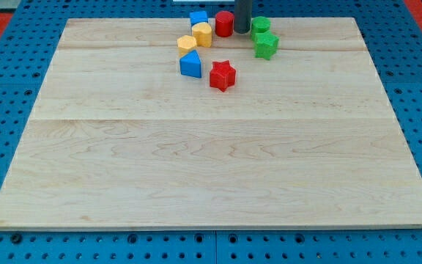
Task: Slide the green circle towards the top right of the board
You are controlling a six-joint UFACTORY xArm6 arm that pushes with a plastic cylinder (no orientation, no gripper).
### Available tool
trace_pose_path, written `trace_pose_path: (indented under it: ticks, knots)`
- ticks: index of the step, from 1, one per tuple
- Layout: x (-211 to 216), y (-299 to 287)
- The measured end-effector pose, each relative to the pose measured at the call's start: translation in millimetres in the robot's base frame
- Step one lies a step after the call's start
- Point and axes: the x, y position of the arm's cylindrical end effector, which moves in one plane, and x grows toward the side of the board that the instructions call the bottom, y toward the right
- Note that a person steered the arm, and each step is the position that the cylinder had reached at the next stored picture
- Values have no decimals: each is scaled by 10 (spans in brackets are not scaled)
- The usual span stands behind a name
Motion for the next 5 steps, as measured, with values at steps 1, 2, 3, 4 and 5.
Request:
trace_pose_path:
  ticks: [1,2,3,4,5]
  knots:
    - [-1,286]
    - [-1,547]
    - [-2,799]
    - [-2,851]
    - [57,476]
